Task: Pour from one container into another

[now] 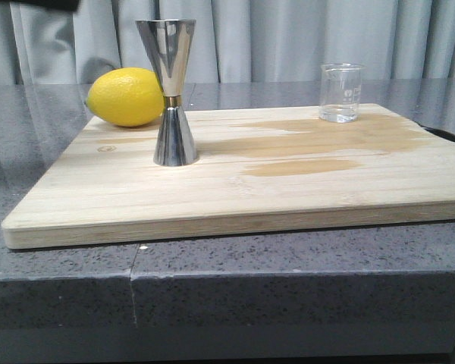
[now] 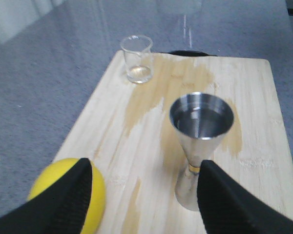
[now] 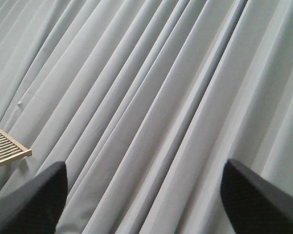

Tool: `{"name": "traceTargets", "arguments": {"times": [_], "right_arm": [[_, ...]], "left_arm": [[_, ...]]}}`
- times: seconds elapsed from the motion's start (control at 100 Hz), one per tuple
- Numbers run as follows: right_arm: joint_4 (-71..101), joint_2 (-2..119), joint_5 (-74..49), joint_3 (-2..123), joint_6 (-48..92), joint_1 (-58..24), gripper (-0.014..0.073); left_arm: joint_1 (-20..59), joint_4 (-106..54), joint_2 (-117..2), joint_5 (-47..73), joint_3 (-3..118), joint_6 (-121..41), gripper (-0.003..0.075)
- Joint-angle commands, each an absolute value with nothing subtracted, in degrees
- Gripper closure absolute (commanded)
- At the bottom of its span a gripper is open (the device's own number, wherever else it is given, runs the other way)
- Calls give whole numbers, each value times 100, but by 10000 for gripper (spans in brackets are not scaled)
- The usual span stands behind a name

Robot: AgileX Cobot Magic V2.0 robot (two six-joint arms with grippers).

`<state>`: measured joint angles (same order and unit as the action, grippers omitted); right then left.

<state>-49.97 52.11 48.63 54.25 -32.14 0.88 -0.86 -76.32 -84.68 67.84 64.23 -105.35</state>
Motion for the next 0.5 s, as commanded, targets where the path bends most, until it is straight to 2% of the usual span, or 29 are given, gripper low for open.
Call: {"name": "traceTargets", "arguments": {"times": [0.0,0.14,0.28,0.4,0.49], "right_arm": [[-4741,5140,4969,5565,-3189,127,21],[-4741,5140,4692,5565,-3189,127,21],[-4671,5140,3204,5565,-3189,127,24],[-4602,5081,1272,5730,-3189,127,24],[-4614,4910,513,5796,-3189,127,24]], "left_arm": [[-315,-8173,-7882,7327,6785,-9873,307],[-677,-8520,-7284,7327,7273,-8927,346],[-932,-8696,-6775,7054,7864,-8882,383],[-1247,-8594,-6331,5910,8198,-8484,423],[-1518,-8535,-5939,4667,8197,-8087,428]]}}
